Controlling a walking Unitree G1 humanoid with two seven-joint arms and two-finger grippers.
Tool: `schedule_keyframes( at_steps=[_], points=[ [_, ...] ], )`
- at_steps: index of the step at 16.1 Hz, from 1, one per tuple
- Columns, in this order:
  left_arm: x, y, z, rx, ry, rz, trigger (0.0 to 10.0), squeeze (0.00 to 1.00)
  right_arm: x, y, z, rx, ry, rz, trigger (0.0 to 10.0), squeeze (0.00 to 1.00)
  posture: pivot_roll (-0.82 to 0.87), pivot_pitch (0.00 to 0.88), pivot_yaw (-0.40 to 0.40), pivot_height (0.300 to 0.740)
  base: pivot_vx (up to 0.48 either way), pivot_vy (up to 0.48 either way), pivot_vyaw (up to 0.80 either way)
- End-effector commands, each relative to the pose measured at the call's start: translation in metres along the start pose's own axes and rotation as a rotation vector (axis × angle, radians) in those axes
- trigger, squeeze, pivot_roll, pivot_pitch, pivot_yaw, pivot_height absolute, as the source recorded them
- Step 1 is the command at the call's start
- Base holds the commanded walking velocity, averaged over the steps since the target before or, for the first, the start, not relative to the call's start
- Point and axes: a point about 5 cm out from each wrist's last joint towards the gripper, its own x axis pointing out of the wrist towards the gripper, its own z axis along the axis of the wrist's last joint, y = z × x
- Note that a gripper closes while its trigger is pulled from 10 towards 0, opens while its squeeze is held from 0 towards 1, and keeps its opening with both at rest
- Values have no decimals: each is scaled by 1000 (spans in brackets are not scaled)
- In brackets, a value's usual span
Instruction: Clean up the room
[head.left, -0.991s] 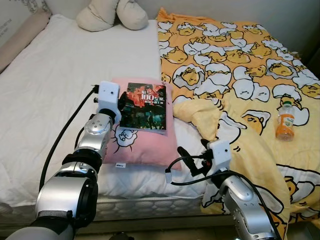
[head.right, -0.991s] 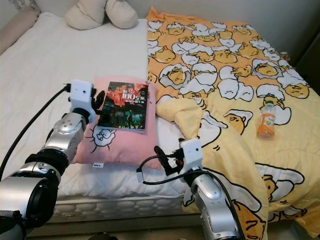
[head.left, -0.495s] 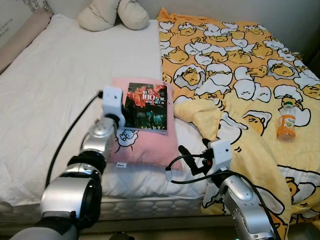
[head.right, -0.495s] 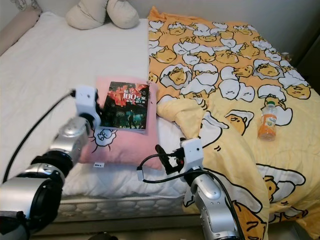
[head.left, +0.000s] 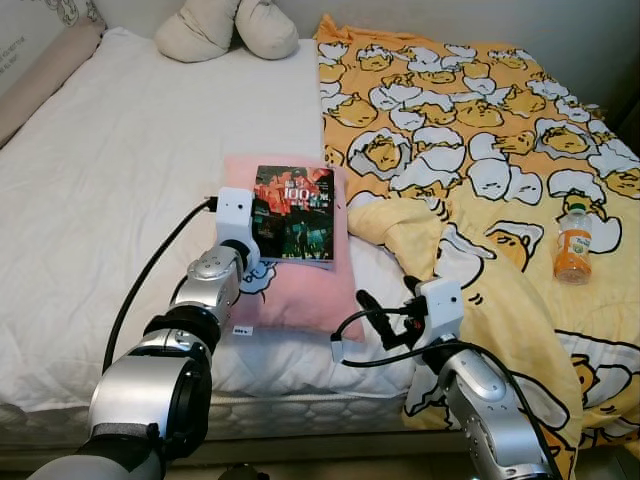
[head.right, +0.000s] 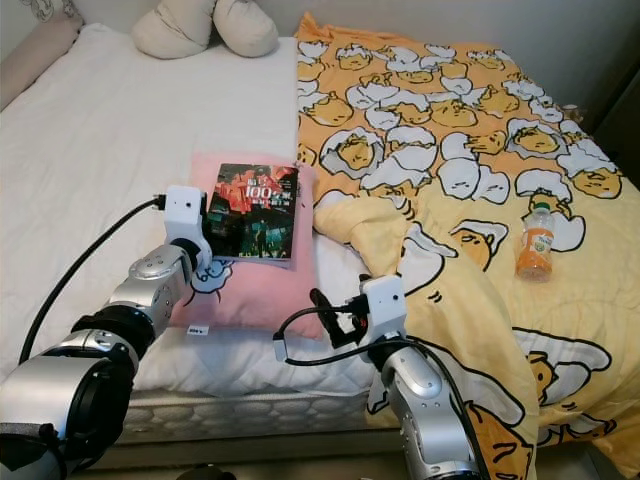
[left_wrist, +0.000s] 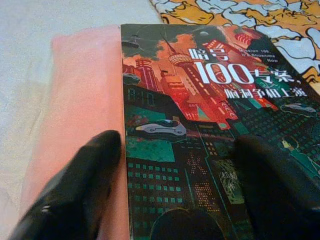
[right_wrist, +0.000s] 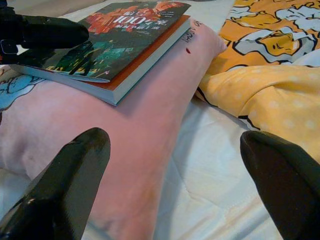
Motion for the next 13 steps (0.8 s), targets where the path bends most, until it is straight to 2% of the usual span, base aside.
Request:
schedule_keyframes(
  at_steps=[1,3,4,5,8,10,11,12,13],
  points=[
    [-1,0,-8,-35,37,4,10000,1000,0,-3,6,-8,-28,3,10000,0,-77,0,-21,740,0,0,0],
    [-1,-2,-10,-79,47,-13,10000,1000,1,-5,6,-11,-25,4,10000,0,-79,0,-22,740,0,0,0],
    [-1,-5,-12,-124,60,-38,10000,0,1,-5,6,-13,-22,5,10000,0,-79,0,-23,740,0,0,0],
    [-1,-7,-14,-148,71,-57,10000,0,1,-5,5,-13,-19,6,10000,0,-80,0,-23,740,0,0,0],
    [-4,-15,-29,-140,157,-103,10000,0,0,-5,3,-11,-11,10,10000,0,-79,0,-23,740,0,0,0],
    [-8,-20,-45,-86,241,-142,10000,0,0,-3,1,-7,-6,11,10000,0,-79,0,-23,740,0,0,0],
    [-9,-21,-47,-69,251,-143,3176,0,0,-3,1,-7,-5,11,10000,0,-79,0,-23,740,0,0,0],
    [-10,-20,-49,-33,265,-145,0,0,0,-3,1,-6,-4,12,10000,0,-78,0,-22,740,0,0,0],
    [-10,-17,-49,-14,265,-129,0,0,0,-2,1,-6,-3,13,10000,0,-79,0,-21,740,0,0,0]
  ],
)
